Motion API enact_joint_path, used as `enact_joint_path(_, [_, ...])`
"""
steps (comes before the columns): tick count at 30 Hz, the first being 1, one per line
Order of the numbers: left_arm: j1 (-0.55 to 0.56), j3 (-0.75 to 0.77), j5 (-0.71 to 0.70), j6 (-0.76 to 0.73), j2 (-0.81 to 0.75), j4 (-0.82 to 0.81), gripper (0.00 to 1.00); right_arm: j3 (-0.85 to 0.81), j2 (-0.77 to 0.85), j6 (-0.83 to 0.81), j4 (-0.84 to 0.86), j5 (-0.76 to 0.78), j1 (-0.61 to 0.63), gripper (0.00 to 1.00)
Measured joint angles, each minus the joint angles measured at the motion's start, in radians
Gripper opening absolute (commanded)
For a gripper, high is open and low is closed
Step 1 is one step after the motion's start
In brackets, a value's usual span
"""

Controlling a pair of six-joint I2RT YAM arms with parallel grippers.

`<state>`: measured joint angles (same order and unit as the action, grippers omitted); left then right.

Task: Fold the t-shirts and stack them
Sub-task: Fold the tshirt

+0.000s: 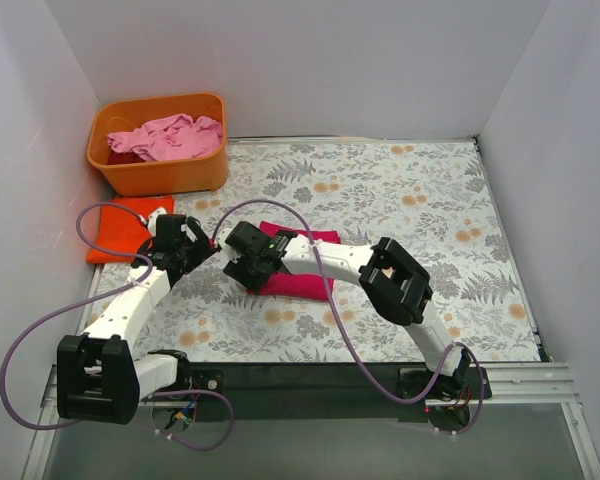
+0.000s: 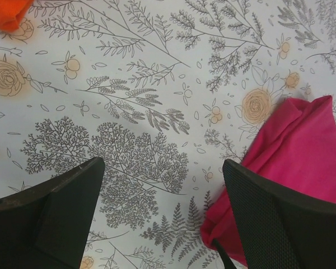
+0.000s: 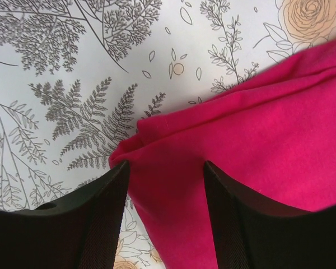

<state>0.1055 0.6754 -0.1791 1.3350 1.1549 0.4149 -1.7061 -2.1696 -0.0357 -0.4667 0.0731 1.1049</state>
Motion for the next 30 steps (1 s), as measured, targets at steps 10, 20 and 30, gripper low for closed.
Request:
enact_joint_path(10, [-0.021, 0.000, 0.009, -0.016, 0.019, 0.044, 0.80, -0.008, -0.025, -0.003, -0.019, 0.095, 0.034, 0.51])
enact_joint_path(20, [-0.022, -0.007, 0.055, -0.011, 0.021, 0.025, 0.81, 0.140, 0.063, -0.082, 0.036, 0.130, 0.039, 0.51])
enact_joint_path(30, [-0.017, -0.007, 0.089, -0.006, 0.035, -0.014, 0.81, 0.232, 0.220, -0.114, -0.059, 0.084, 0.039, 0.52])
